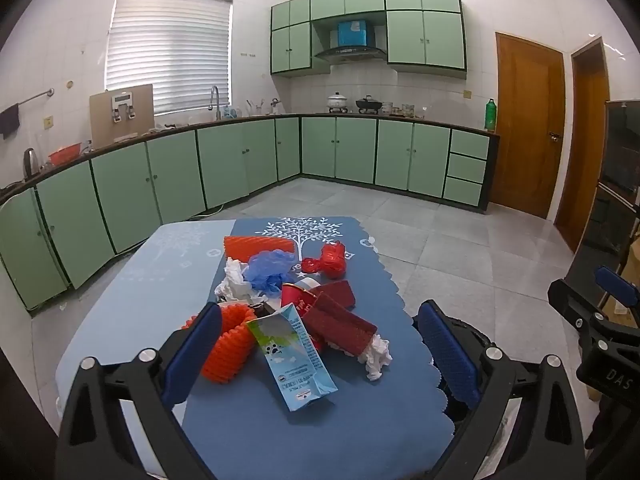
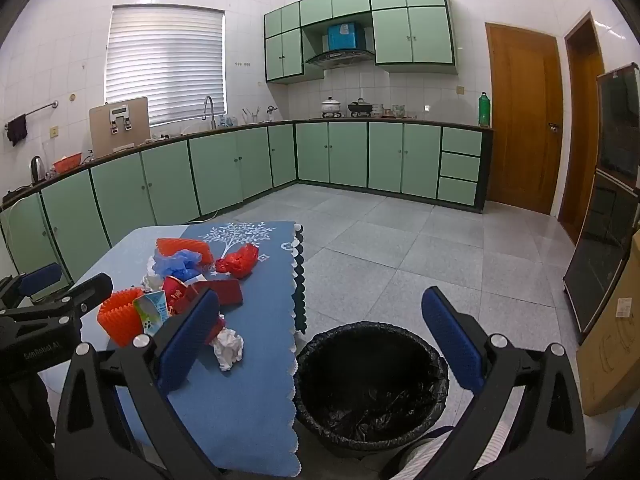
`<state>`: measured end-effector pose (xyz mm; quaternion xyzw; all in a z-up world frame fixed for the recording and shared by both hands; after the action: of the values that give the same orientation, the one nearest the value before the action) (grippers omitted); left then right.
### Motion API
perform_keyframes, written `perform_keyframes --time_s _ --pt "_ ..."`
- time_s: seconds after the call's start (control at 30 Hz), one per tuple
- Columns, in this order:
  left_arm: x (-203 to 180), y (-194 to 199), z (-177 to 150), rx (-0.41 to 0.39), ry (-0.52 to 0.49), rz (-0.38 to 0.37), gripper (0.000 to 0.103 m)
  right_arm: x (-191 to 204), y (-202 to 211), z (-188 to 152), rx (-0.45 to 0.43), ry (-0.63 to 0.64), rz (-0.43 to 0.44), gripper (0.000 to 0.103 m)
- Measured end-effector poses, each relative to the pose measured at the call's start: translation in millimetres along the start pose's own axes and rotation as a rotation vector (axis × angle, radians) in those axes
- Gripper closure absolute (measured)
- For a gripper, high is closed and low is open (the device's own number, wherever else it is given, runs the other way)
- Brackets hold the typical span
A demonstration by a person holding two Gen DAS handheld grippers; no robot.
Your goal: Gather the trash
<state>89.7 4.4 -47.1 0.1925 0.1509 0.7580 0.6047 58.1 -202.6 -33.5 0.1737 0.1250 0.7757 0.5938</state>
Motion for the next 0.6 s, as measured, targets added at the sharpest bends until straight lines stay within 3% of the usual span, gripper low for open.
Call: perform_keyframes --time_s 0.6 --pt "-1.8 -0.1 1.1 0.001 -0.005 0.007 0.007 0.4 -0.5 -0.5 0.004 -0.001 0.001 0.005"
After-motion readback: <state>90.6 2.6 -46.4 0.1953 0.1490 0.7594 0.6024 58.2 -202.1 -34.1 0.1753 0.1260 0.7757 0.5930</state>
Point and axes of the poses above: each gripper's, at about its wrist camera, not at the fingertips, and y roughly against the way its jaws point, x to its left, z to its top, the point moved 10 cm from there along -y, roughly the way its jaws point, and after that the axes turned 13 degrees about z, right-handed, at the moved point
